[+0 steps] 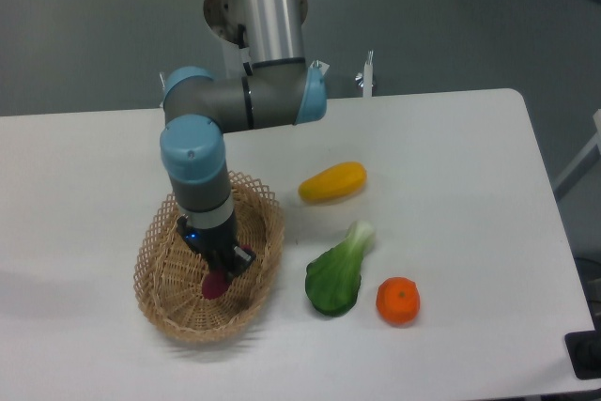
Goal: Pick up the sweet potato from the basket
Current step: 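Close the gripper on the purple sweet potato, then lift the sweet potato out of the basket and carry it up and away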
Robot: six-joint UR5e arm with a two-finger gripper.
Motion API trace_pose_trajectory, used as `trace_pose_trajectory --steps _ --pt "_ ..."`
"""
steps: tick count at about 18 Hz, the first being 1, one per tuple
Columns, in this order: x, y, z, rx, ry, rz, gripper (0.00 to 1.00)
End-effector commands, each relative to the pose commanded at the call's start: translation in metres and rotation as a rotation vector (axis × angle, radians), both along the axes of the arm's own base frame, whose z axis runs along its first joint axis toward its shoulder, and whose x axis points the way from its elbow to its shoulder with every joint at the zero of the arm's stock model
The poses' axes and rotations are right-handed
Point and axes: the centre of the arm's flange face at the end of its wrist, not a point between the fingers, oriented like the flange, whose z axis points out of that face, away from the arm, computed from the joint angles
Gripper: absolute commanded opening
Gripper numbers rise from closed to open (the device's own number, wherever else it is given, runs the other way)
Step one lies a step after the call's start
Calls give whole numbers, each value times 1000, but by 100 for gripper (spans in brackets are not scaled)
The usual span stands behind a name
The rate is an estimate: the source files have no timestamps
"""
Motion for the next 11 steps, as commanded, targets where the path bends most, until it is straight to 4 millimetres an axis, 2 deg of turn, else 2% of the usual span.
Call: trace_pose_trajectory --steps 4,7,9,11 --pt "-69 -31 31 10 74 -44 28" --pt "-138 -82 47 -37 102 -97 28" --pt "-174 -113 55 -65 83 -116 28" --pt "-200 -142 71 -68 68 -159 28"
